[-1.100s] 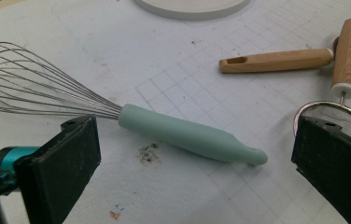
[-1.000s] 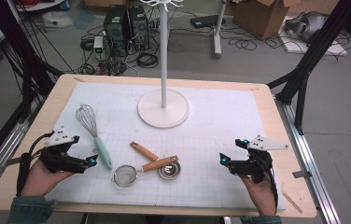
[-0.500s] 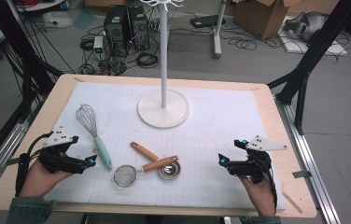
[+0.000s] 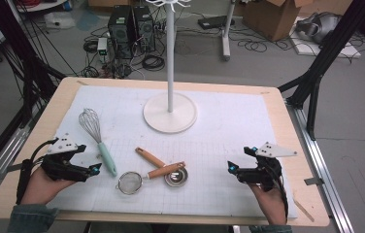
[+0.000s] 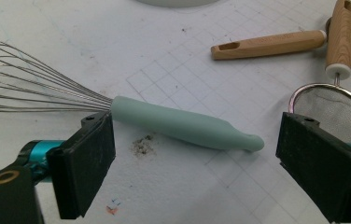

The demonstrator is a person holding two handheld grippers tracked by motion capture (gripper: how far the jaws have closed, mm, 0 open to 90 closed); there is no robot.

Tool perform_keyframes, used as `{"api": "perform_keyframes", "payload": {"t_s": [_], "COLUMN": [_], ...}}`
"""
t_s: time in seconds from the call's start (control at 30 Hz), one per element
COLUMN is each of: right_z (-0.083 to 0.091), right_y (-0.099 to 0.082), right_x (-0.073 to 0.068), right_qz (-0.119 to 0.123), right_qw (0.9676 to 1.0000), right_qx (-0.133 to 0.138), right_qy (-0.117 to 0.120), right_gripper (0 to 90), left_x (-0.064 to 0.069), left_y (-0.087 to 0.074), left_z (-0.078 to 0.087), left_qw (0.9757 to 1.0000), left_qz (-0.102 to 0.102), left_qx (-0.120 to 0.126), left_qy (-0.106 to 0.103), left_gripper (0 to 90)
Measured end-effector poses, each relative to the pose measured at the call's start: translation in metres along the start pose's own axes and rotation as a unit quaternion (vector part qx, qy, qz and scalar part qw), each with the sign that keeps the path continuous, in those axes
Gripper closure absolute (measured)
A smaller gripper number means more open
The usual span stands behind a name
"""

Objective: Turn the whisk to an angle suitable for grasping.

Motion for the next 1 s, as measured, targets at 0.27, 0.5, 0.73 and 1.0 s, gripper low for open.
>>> {"api": "perform_keyframes", "payload": {"t_s": [0.27, 0.5, 0.73, 1.0], "right_z": [-0.001, 0.001, 0.002, 0.003], "right_y": [-0.004, -0.007, -0.007, -0.007], "right_x": [0.004, 0.003, 0.003, 0.004], "right_qz": [-0.002, 0.001, 0.002, 0.002], "right_qw": [1.0000, 1.0000, 1.0000, 0.9999], "right_qx": [-0.003, -0.007, -0.006, -0.005], "right_qy": [-0.004, -0.006, -0.007, -0.010], "right_gripper": [15.7, 15.7, 15.7, 15.7], "left_x": [-0.005, -0.005, -0.003, 0.001], "left_y": [-0.007, -0.015, -0.019, -0.022], "left_z": [-0.003, -0.009, -0.013, -0.021], "left_qw": [0.9995, 0.9971, 0.9939, 0.9911], "left_qz": [0.009, -0.006, -0.034, -0.046], "left_qx": [-0.025, -0.063, -0.086, -0.099], "left_qy": [-0.017, -0.042, -0.060, -0.075], "left_gripper": [40.5, 64.2, 84.9, 88.5]}}
Point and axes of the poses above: each handheld gripper's, and its own axes: z roughly backward along the jaws, y roughly out of its top, x roughly to its right, the point moved 6 cm from there along -z, roughly forward along the jaws, and after that the axes turned 7 degrees about z, right-handed, at the moved point
